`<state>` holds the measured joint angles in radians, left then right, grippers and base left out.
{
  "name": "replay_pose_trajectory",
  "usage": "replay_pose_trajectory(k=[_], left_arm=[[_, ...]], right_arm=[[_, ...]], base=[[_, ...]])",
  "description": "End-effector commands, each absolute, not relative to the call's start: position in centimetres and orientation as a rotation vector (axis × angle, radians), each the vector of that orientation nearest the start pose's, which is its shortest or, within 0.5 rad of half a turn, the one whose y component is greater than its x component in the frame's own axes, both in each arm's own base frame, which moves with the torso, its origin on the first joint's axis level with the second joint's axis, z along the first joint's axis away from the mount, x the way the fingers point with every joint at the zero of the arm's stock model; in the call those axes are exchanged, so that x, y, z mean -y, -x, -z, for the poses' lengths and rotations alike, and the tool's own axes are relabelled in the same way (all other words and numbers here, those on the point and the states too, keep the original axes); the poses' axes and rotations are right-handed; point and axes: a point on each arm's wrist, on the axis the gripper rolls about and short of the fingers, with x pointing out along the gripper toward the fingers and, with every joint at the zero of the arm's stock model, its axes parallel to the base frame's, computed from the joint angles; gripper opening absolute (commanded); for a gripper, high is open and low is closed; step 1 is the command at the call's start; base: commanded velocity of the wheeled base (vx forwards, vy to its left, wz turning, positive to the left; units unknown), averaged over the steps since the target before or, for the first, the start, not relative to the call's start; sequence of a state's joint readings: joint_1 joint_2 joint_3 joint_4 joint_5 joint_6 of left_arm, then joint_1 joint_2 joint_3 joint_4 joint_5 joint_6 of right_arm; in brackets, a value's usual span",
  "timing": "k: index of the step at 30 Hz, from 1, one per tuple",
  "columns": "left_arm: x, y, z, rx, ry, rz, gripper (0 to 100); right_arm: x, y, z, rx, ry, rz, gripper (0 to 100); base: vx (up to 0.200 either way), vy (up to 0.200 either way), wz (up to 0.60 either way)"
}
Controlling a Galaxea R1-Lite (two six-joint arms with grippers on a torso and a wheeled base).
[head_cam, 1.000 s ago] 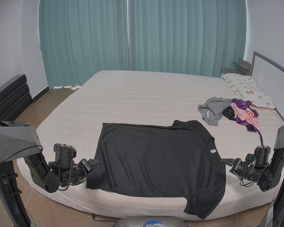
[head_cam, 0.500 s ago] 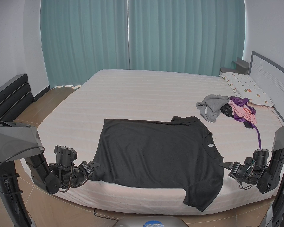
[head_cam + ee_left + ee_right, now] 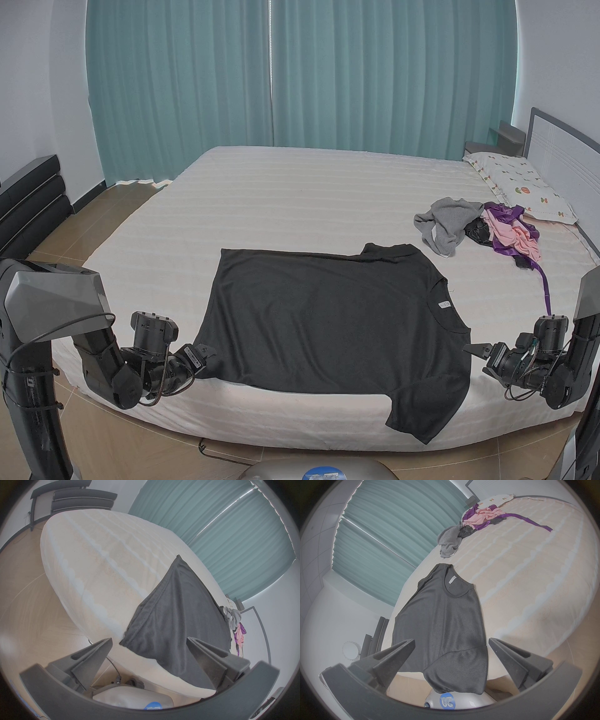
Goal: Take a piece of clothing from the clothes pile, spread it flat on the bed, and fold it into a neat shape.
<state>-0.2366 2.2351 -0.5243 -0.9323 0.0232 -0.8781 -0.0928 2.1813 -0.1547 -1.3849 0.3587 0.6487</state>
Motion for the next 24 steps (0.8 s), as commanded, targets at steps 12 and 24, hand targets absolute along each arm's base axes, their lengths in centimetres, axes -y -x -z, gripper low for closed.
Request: replay_pose_trajectory(k=[12, 24], left_arm=[[7.8, -31.3, 3.6, -0.798, 0.670, -0.171, 0], [7.2, -29.7, 2.6, -0.788, 0.653, -0.222, 0]], right_arm=[[1.5, -24.4, 0.5, -0.694, -0.768, -0.044, 100], [1.5, -24.5, 0.5, -0.691, -0.768, -0.043, 100]], base=[[0.000, 0.000, 0.00], [0.000, 0.000, 0.00]])
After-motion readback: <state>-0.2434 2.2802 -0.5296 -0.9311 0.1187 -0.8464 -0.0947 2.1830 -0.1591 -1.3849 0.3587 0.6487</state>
